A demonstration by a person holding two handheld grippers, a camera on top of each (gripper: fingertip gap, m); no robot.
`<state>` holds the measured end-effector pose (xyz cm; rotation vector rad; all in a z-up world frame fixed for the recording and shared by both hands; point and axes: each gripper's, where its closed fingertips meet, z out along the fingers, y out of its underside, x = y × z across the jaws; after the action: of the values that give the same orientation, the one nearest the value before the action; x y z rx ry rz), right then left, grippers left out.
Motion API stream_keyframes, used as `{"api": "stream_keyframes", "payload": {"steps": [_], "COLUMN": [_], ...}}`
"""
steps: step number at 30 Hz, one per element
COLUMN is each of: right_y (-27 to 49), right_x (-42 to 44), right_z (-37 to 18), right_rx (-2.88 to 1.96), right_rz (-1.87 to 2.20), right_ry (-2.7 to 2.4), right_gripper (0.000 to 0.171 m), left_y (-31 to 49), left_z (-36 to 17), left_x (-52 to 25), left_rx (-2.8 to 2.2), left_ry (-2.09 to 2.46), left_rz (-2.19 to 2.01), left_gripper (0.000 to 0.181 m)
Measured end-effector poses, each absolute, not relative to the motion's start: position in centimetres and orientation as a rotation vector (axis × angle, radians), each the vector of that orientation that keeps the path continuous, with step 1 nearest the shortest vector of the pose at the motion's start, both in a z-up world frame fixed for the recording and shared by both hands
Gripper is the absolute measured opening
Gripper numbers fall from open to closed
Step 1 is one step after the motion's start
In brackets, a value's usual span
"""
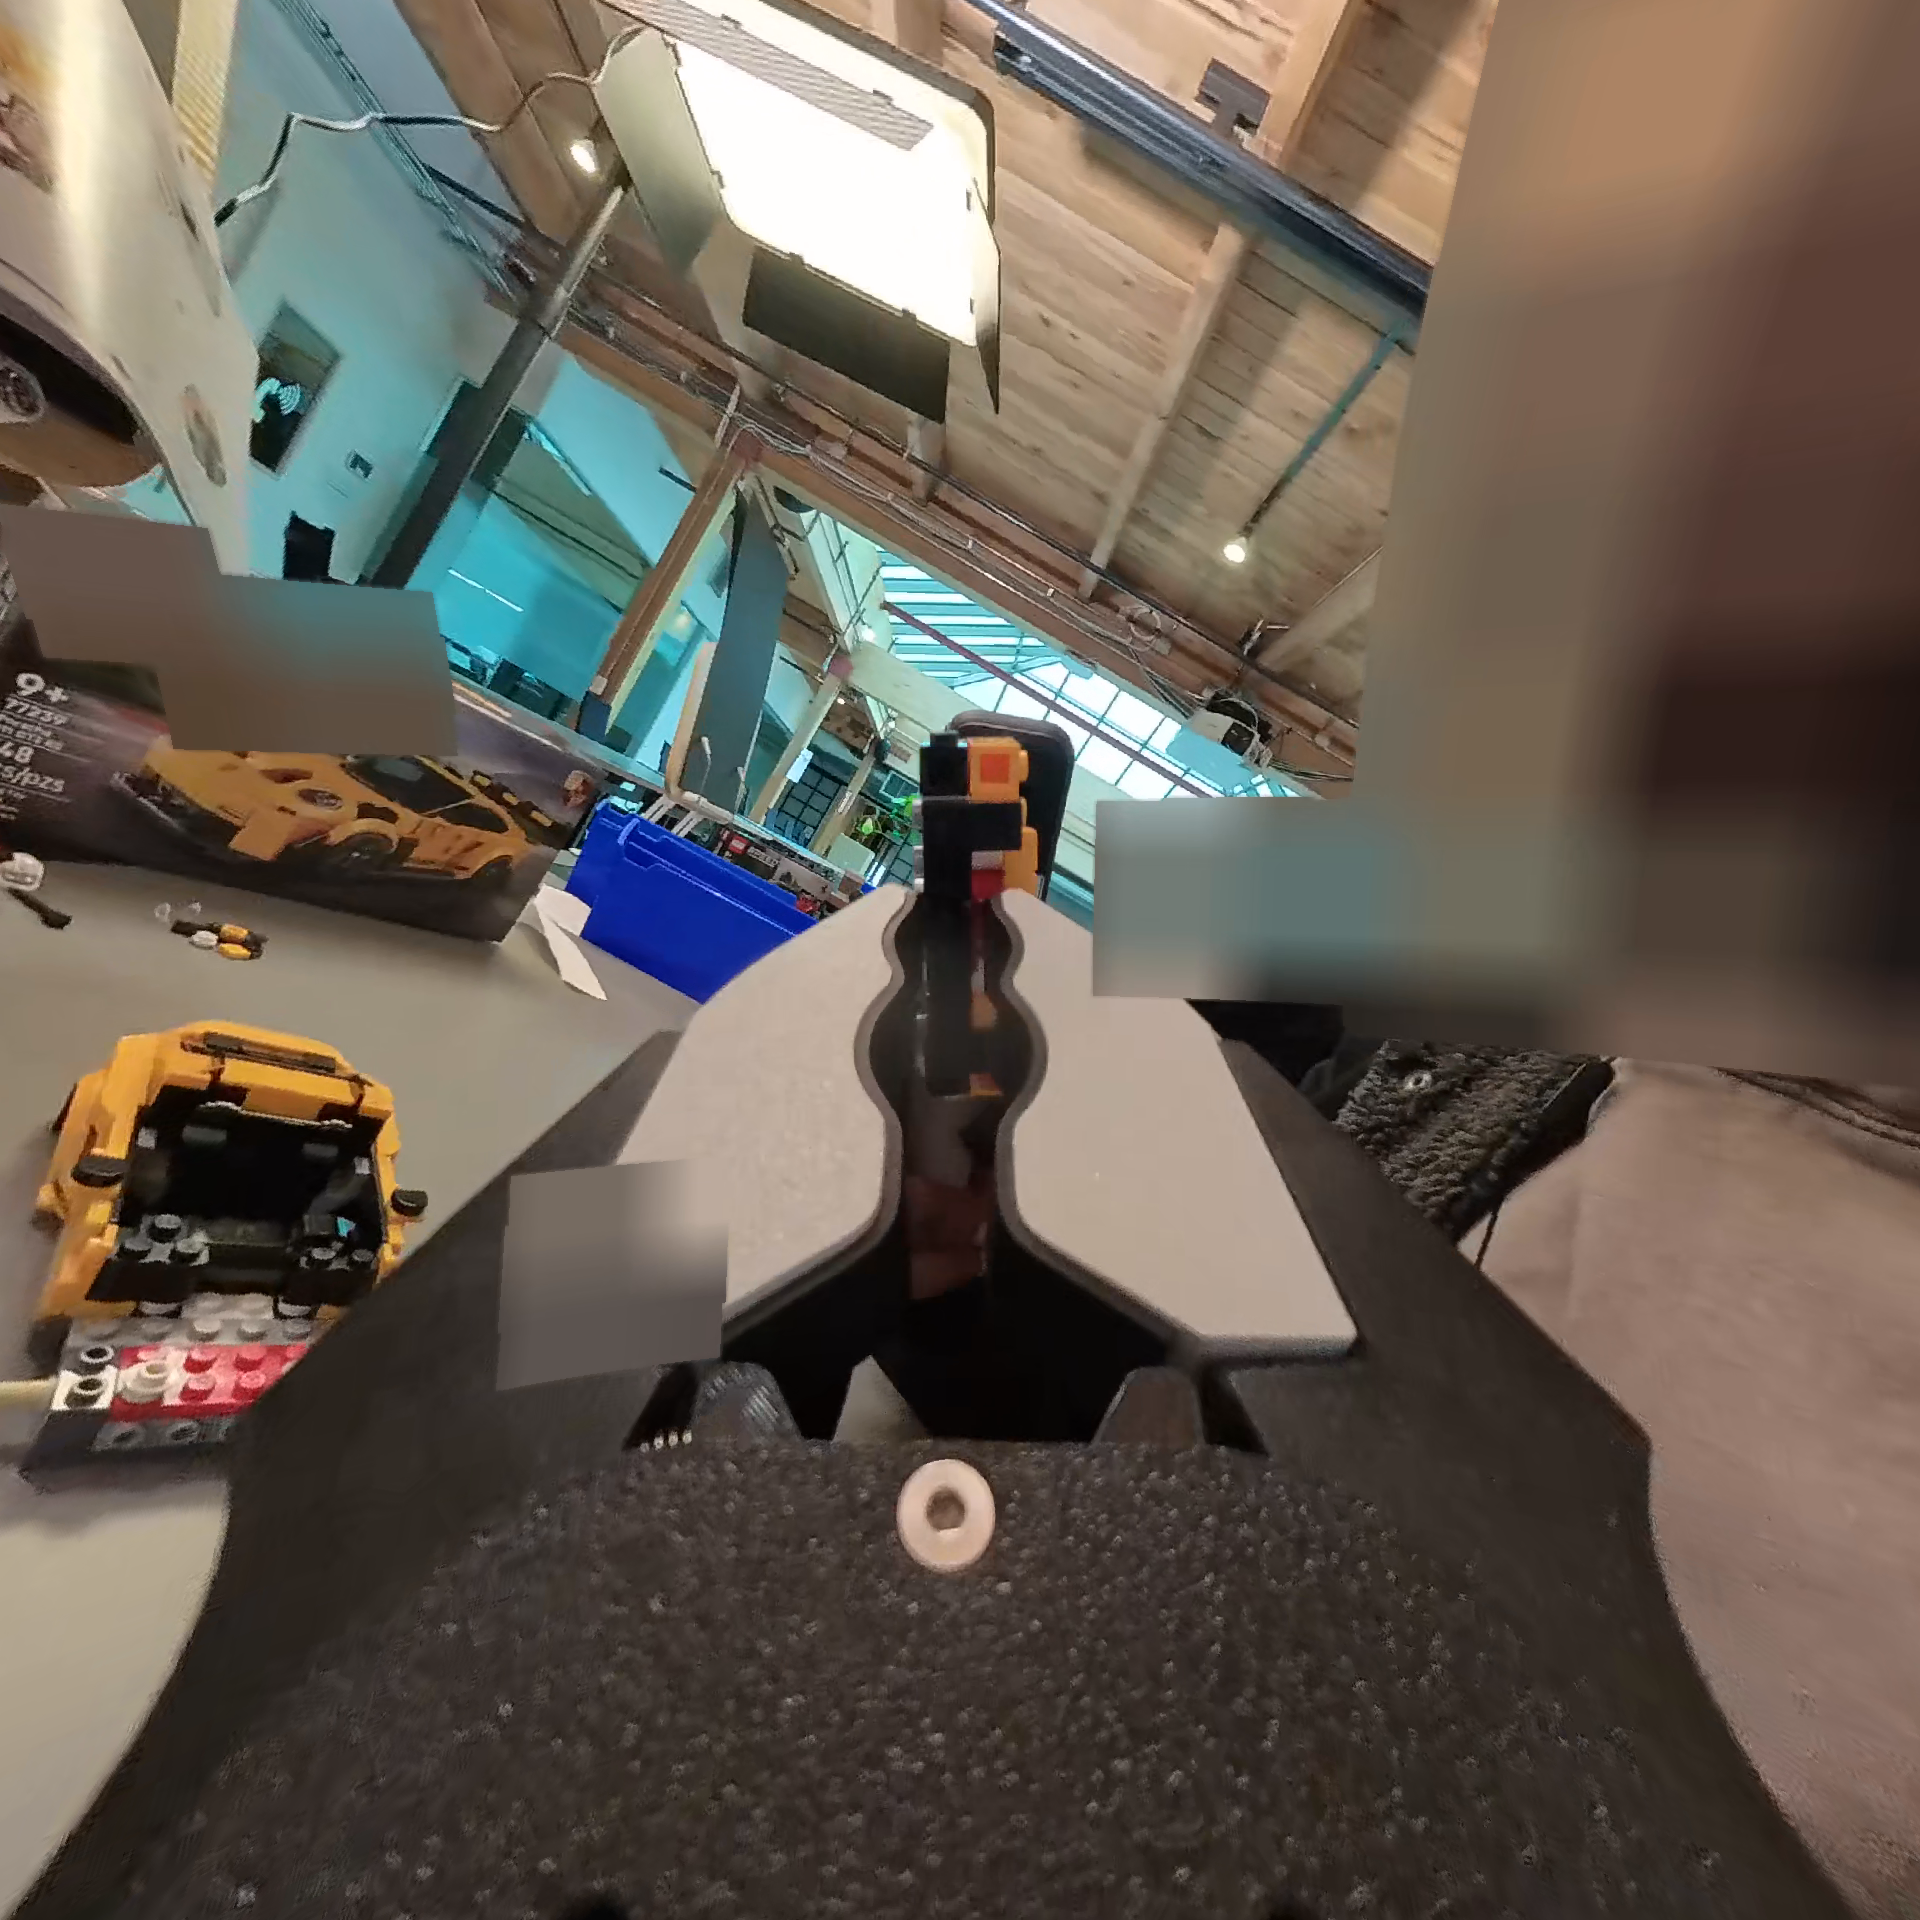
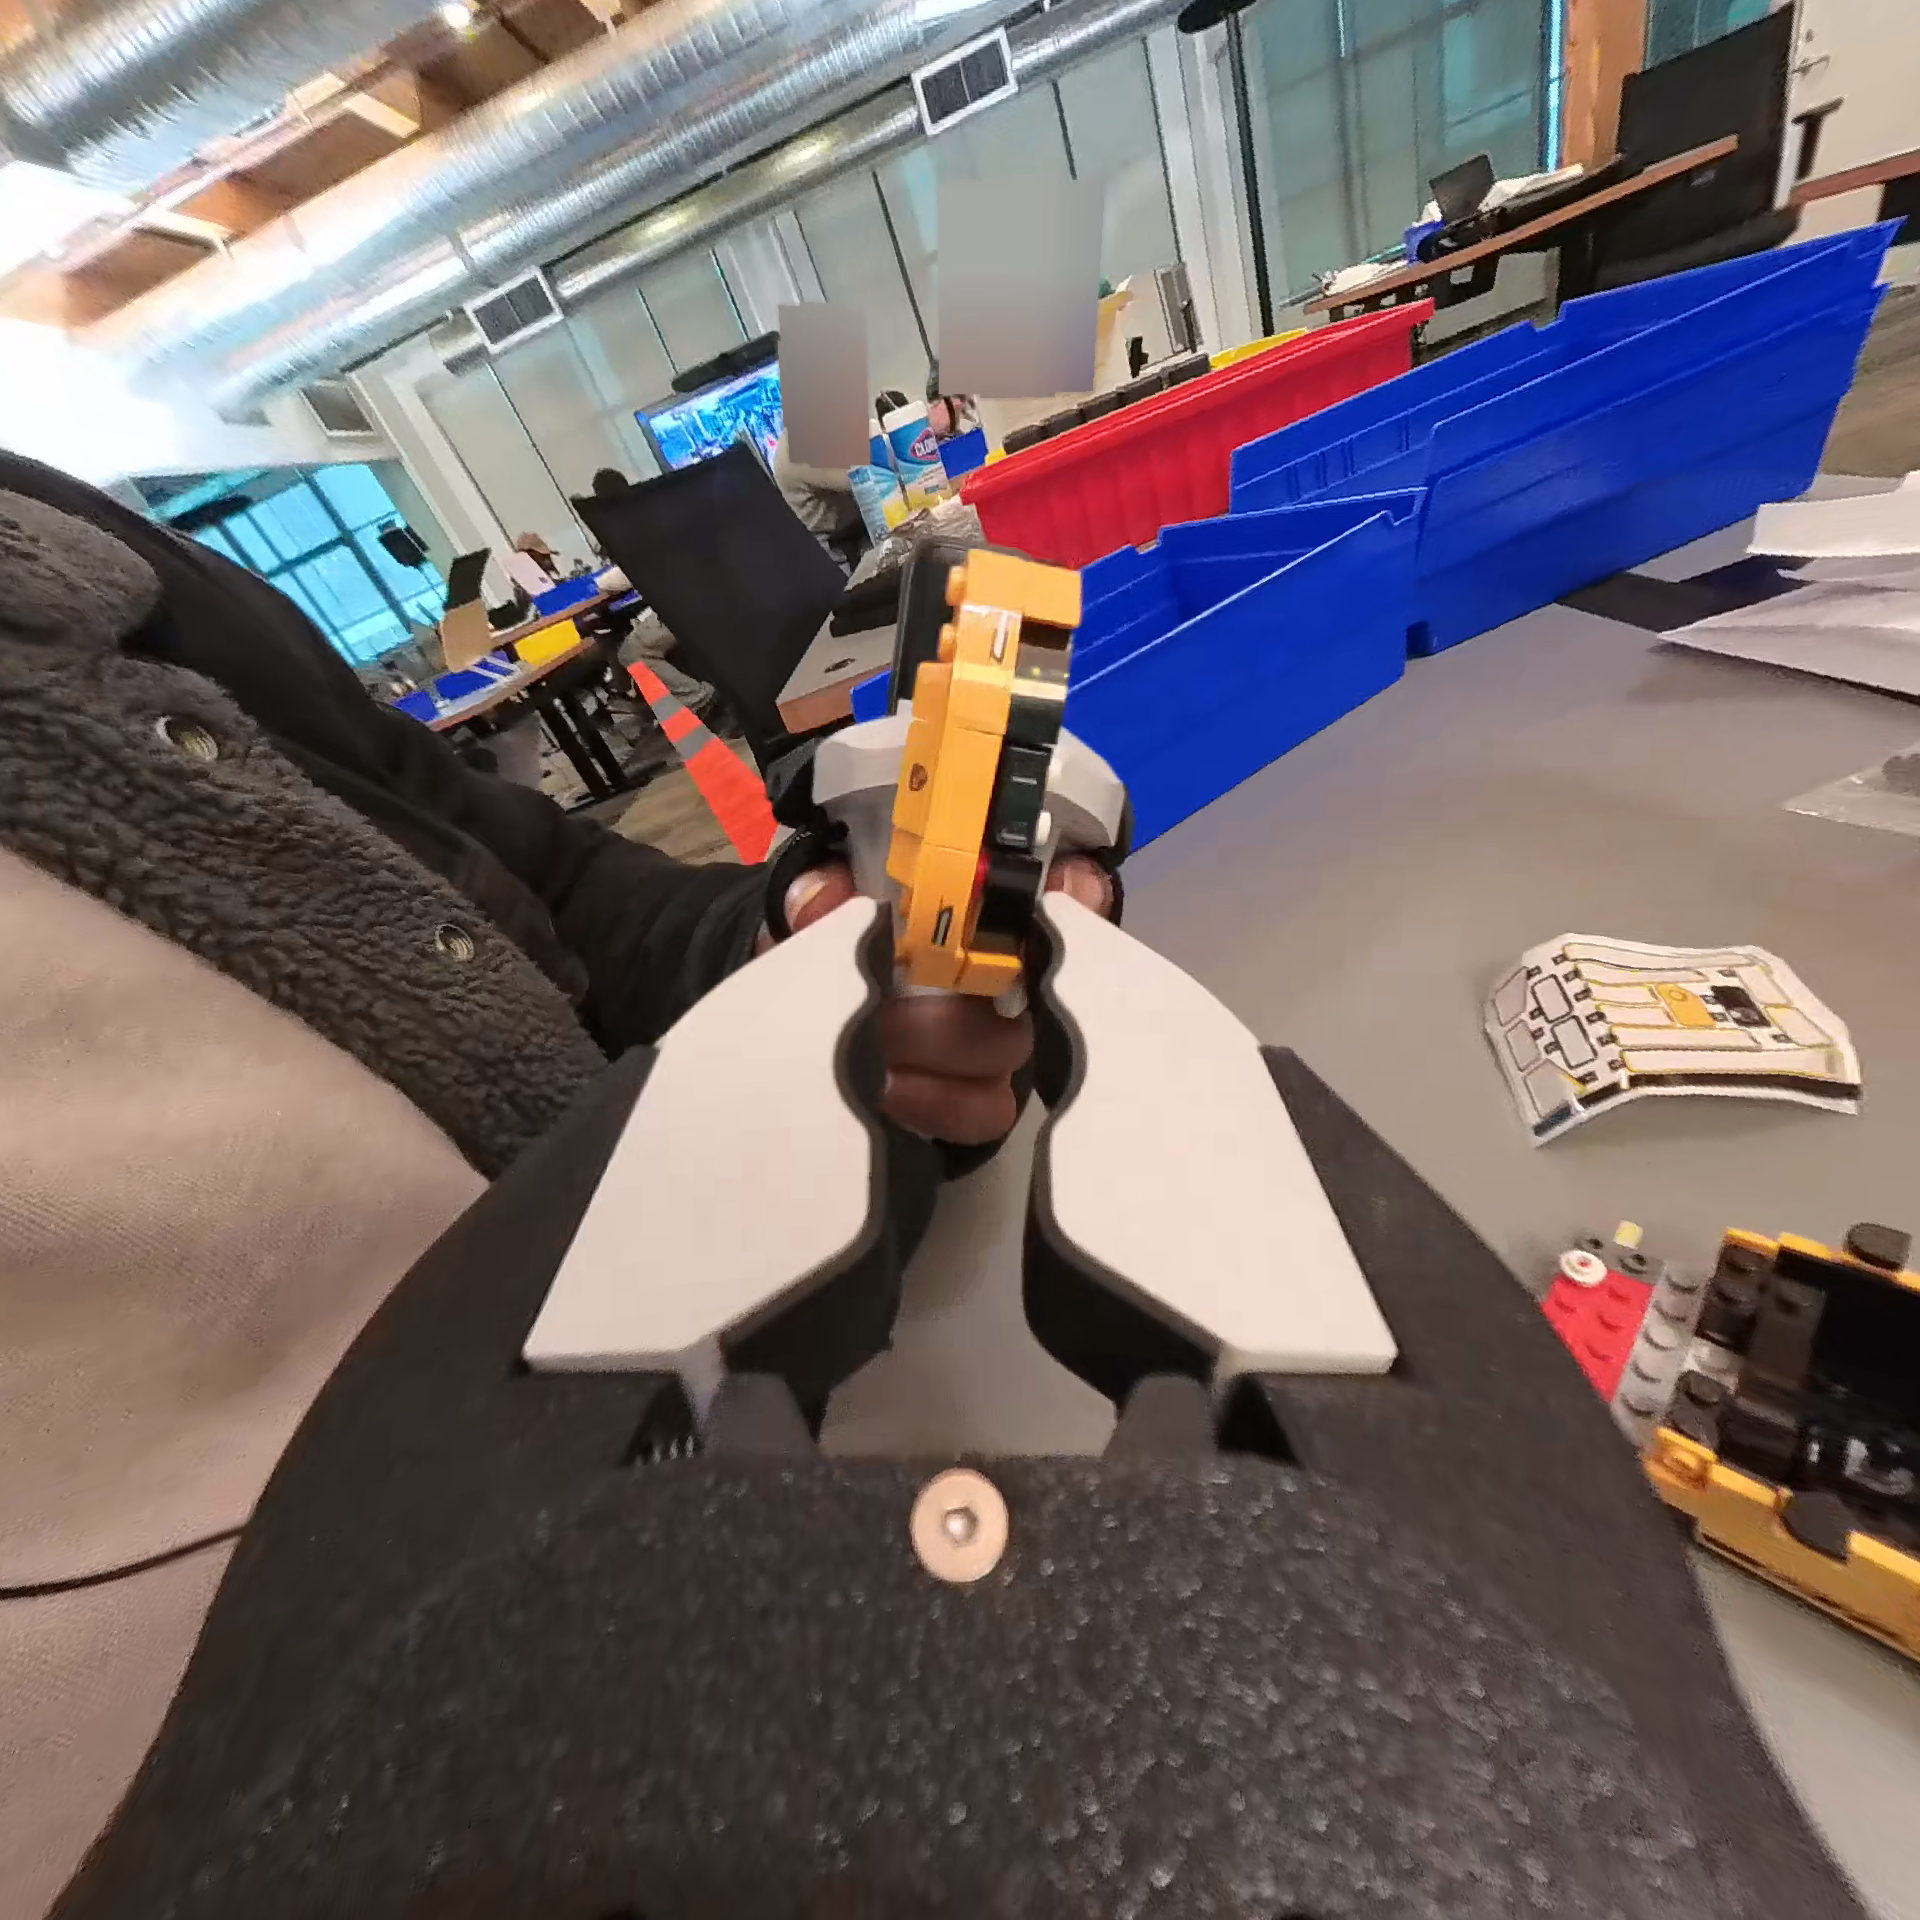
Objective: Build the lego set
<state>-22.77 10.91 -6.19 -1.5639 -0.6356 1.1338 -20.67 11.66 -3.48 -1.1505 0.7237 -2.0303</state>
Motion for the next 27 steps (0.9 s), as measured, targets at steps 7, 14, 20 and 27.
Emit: {"api": "stream_keyframes", "payload": {"steps": [7, 14, 20, 27], "right_y": [10.7, 10.4, 9.3, 8.5], "right_x": [-22.4, -20.7, -20.5, -20.8], "right_z": [-6.7, -8.5, -11.0, -12.1], "right_rx": [-1.616, -1.801, -1.916, -1.810], "right_rz": [1.143, 1.055, 0.786, 0.511], "right_ry": [-0.686, -0.834, -1.128, -1.329], "right_gripper": [0.021, 0.021, 0.021, 0.021], "left_y": [11.5, 11.7, 10.6, 8.6], "left_z": [-3.9, -5.5, -7.9, -10.7], "left_x": [-20.6, -21.2, -21.0, -21.1], "left_rx": [-1.179, -1.227, -1.203, -1.084], "left_ry": [0.807, 1.148, 1.640, 1.920], "left_rz": [-1.989, -1.714, -1.299, -1.047], "left_gripper": [0.012, 0.028, 0.034, 0.021]}}
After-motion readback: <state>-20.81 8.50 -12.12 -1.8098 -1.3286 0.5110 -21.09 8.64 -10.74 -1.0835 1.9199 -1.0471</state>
